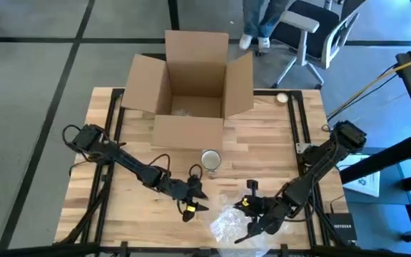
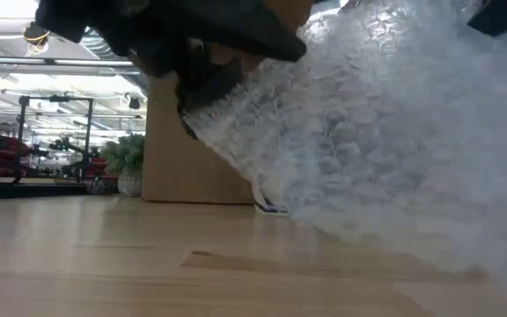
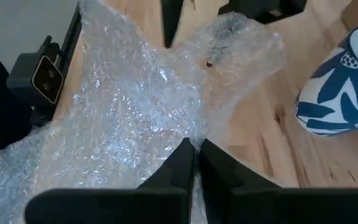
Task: Wrap mug
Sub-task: Prepare the transparent bubble wrap
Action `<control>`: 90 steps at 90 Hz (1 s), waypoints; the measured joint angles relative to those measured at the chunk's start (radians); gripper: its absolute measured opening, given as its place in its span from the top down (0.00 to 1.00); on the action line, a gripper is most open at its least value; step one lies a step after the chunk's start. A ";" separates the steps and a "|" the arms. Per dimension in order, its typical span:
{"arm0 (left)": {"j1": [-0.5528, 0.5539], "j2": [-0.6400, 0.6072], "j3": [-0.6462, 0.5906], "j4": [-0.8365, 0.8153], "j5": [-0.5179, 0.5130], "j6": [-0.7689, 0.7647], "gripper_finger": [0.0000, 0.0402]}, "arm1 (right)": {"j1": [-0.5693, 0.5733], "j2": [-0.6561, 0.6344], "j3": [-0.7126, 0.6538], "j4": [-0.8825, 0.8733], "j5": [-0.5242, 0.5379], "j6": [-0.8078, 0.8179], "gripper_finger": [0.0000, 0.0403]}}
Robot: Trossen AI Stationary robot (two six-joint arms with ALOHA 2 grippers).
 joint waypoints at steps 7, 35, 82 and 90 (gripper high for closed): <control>-0.001 0.000 0.000 -0.005 0.024 0.005 0.84 | -0.011 0.000 0.000 0.000 0.001 -0.007 1.00; -0.030 -0.048 0.000 -0.184 -0.028 -0.028 1.00 | -0.055 -0.001 0.015 -0.014 -0.006 -0.027 0.85; -0.035 -0.061 0.000 -0.183 -0.059 -0.006 1.00 | -0.231 0.151 0.166 0.045 -0.244 -0.489 0.48; -0.035 -0.061 0.000 -0.186 -0.059 -0.005 1.00 | -0.273 0.218 0.194 0.044 -0.287 -0.546 0.49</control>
